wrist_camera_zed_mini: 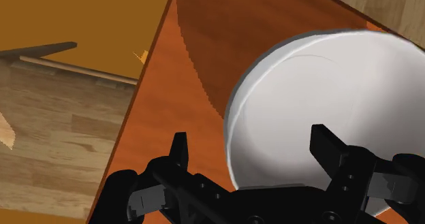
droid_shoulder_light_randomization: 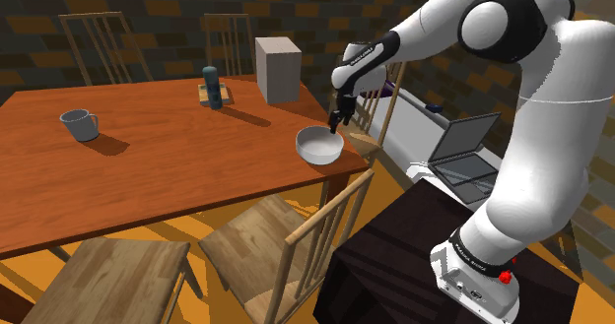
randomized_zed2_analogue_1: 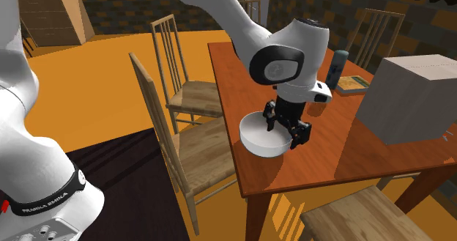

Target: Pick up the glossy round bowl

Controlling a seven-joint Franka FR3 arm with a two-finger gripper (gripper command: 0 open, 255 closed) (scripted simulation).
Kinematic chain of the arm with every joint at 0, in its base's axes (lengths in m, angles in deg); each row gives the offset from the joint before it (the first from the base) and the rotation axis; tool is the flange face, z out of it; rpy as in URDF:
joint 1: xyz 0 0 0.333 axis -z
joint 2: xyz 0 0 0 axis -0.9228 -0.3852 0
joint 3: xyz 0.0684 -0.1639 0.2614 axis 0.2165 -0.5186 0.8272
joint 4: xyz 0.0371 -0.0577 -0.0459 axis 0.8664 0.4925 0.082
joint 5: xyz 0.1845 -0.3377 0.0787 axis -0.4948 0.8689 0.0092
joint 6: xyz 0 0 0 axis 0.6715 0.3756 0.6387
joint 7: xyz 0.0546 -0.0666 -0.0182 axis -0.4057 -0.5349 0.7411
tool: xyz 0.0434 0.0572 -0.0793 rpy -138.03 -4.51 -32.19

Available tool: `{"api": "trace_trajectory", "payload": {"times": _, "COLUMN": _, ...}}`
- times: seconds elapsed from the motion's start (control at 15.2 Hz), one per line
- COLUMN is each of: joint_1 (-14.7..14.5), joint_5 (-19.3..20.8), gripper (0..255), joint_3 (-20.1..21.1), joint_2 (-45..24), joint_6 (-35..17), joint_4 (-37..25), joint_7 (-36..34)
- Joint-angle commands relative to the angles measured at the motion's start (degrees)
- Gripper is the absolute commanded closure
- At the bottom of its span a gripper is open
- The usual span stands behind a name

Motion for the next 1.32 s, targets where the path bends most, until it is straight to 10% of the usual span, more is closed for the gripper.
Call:
{"api": "trace_trajectory", "payload": {"times": 0.0, "joint_1": 0.5, "joint_5": -0.9, "gripper": 0, "joint_3": 0.5, "joint_2": -4.5, "joint_6": -0.8, "joint_4": -4.0, "joint_7": 0.5}}
{"api": "trace_trajectory", "payload": {"times": 0.66, "joint_1": 1.0, "joint_5": -1.8, "gripper": 0, "joint_3": 1.1, "joint_2": -9.5, "joint_6": -4.9, "joint_4": -4.9, "joint_7": 1.3}}
{"api": "trace_trajectory", "payload": {"times": 0.73, "joint_1": 1.0, "joint_5": -1.8, "gripper": 255, "joint_3": 1.1, "joint_2": -9.6, "joint_6": -4.8, "joint_4": -5.0, "joint_7": 1.3}}
{"api": "trace_trajectory", "payload": {"times": 1.25, "joint_1": 1.0, "joint_5": -1.8, "gripper": 255, "joint_3": 1.1, "joint_2": -9.6, "joint_6": -4.8, "joint_4": -5.1, "joint_7": 1.3}}
